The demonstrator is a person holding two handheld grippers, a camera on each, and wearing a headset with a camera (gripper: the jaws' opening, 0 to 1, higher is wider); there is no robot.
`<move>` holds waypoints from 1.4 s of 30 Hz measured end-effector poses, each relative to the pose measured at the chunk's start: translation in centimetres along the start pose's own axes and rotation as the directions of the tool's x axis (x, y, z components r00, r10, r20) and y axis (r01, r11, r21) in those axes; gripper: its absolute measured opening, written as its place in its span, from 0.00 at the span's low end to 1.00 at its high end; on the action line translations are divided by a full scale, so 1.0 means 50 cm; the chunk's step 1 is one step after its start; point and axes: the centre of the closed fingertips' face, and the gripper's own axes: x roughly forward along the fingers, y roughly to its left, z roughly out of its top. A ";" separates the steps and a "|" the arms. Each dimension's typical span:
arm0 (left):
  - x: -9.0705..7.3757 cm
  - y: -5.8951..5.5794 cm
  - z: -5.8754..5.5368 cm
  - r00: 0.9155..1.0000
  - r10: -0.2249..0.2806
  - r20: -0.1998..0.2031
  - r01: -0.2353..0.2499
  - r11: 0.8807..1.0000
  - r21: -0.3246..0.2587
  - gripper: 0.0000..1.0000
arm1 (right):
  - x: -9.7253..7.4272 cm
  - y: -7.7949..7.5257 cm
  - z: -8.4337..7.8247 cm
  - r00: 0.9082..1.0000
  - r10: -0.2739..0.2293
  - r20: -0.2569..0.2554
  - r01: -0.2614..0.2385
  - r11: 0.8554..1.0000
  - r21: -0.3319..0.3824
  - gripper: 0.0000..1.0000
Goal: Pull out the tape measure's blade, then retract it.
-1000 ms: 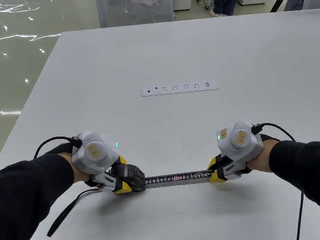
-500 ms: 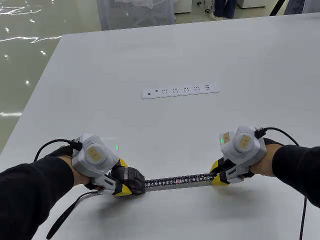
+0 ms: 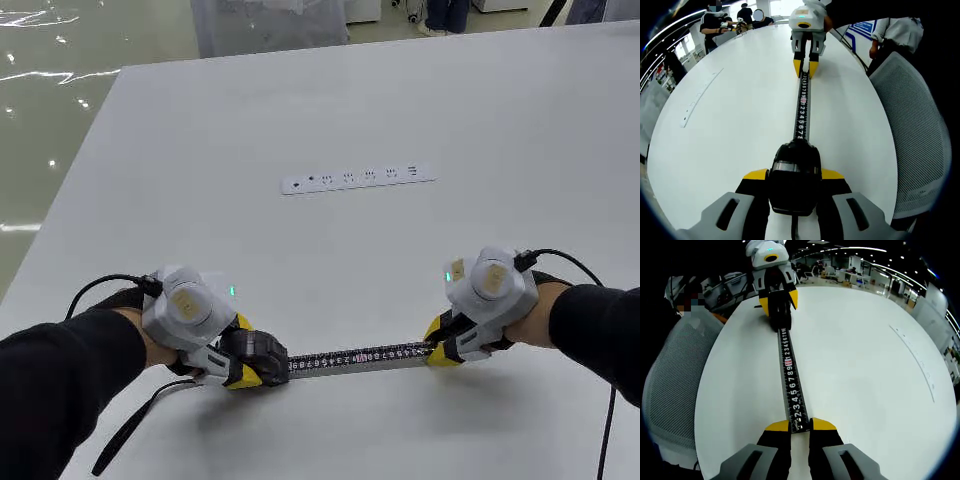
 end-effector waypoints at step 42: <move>-0.001 0.001 -0.001 1.000 0.003 0.003 -0.003 1.000 -0.001 0.30 | -0.015 -0.007 -0.028 1.000 -0.001 -0.007 0.001 1.000 0.019 0.08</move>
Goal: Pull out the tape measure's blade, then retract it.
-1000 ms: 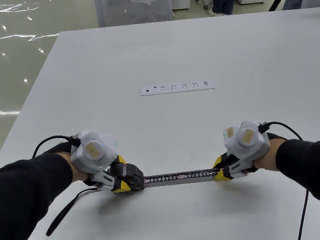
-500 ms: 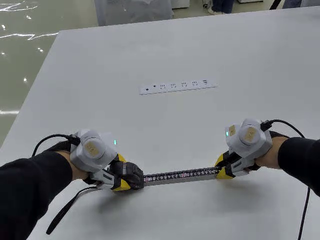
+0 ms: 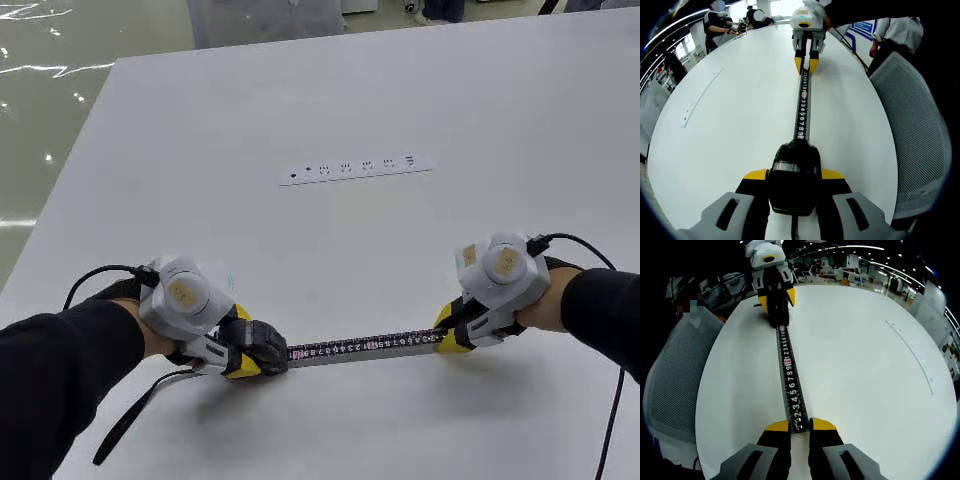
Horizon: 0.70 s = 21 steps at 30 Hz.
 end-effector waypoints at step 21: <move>-0.001 0.000 0.000 1.000 0.001 0.000 -0.001 1.000 0.000 0.30 | -0.008 -0.003 -0.013 1.000 -0.007 0.005 0.007 1.000 0.014 0.08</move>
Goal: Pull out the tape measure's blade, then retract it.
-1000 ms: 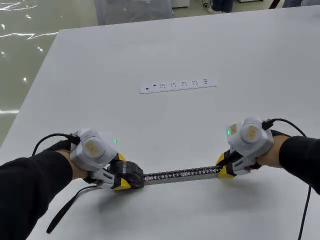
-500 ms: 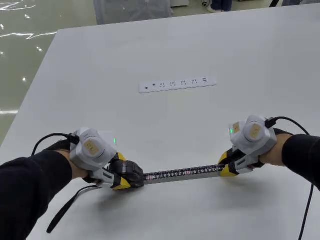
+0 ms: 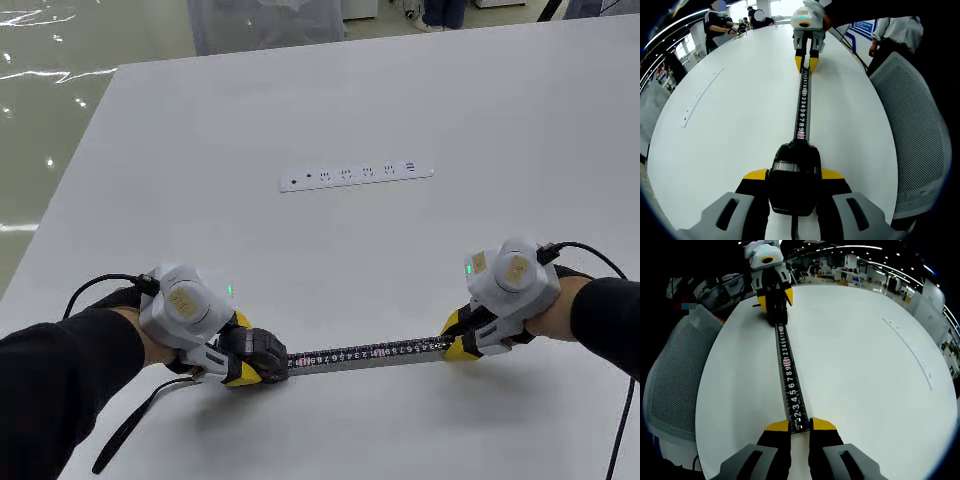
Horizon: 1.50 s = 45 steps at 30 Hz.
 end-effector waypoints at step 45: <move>-0.001 -0.002 0.001 1.000 0.005 0.002 -0.005 1.000 0.007 0.29 | -0.020 -0.004 -0.035 1.000 -0.014 -0.026 0.015 1.000 0.012 0.08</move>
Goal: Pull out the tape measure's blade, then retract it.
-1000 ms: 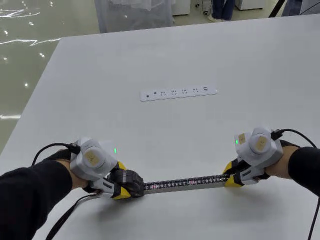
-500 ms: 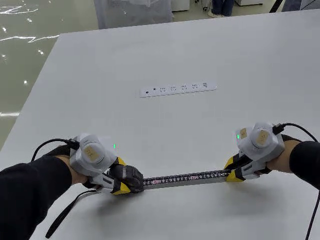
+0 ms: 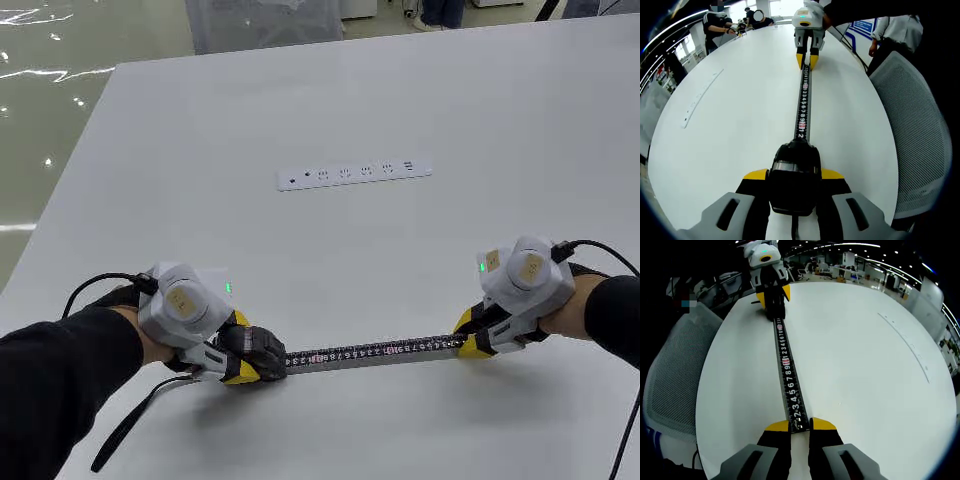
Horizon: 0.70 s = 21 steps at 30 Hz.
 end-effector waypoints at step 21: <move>0.000 0.002 0.001 1.000 0.006 0.004 -0.006 1.000 -0.002 0.29 | -0.001 0.003 0.003 1.000 -0.005 -0.010 0.005 1.000 -0.007 0.07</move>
